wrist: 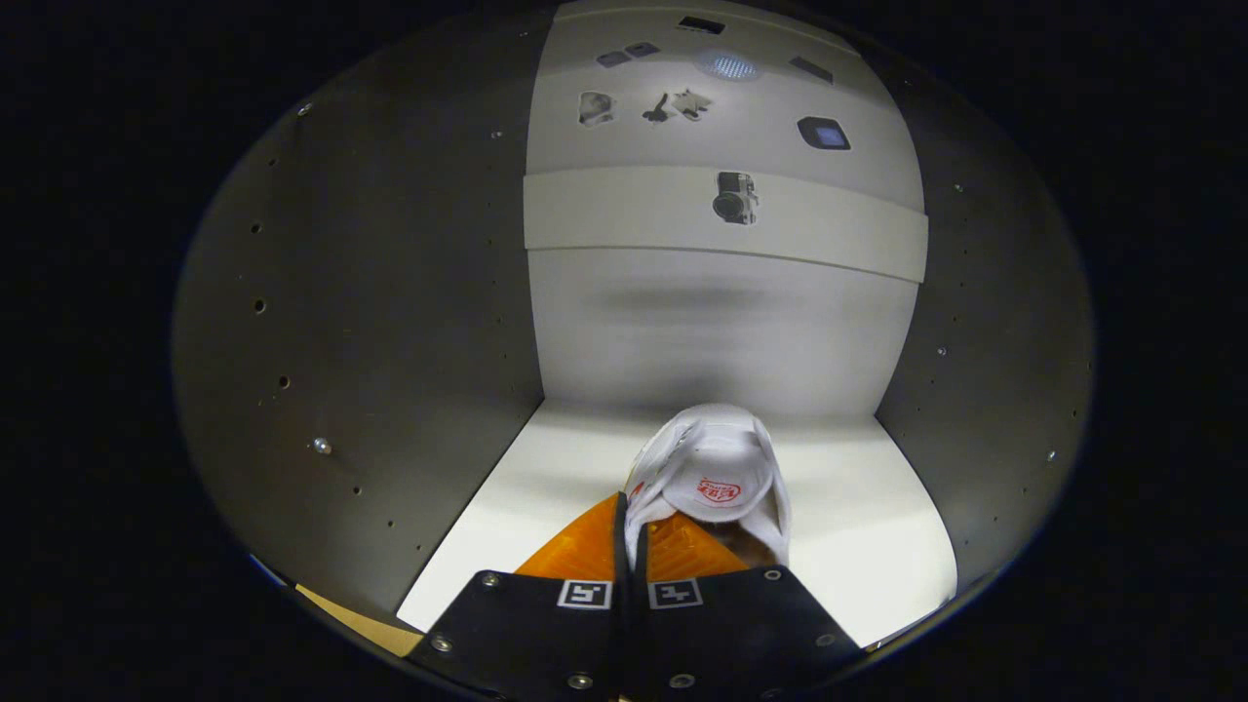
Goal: Open the shoe cabinet door, grab the shoes and put them into the shoe cabinet, then close the shoe cabinet door.
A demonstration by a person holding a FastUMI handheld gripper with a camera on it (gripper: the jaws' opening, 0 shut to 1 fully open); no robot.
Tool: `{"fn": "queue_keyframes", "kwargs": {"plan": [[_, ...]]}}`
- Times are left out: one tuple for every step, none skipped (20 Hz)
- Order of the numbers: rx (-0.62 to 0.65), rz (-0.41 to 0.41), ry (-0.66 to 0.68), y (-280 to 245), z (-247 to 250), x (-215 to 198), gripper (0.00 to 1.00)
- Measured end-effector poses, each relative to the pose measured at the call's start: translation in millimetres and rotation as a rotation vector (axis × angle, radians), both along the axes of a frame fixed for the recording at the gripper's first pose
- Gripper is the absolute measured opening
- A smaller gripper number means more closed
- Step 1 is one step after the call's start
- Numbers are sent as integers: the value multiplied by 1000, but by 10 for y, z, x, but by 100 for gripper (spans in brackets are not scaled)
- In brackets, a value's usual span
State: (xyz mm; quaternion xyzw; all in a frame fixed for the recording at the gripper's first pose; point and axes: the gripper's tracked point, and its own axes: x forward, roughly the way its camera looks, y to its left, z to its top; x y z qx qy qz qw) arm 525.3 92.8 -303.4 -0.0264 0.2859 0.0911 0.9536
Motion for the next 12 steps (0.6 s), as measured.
{"fn": "queue_keyframes", "kwargs": {"plan": [[8, -4, 3, 3, -6, 17, 0], [5, -6, -2, -4, 4, -8, 0], [-4, -6, -4, -8, -8, 2, 1], [-13, -9, -5, -12, -7, 4, 2], [-17, -11, -1, -3, -12, -13, 5], [-15, -14, 4, 3, -3, -29, 8], [-3, -17, 14, 15, 10, -64, 13], [11, -20, 24, 37, 4, -78, 17], [15, -24, 34, 45, 7, -108, 29], [2, -31, 36, 25, 29, -137, 39], [-14, -33, 32, -12, 55, -162, 48], [-30, -37, 25, -35, 85, -217, 53]]}}
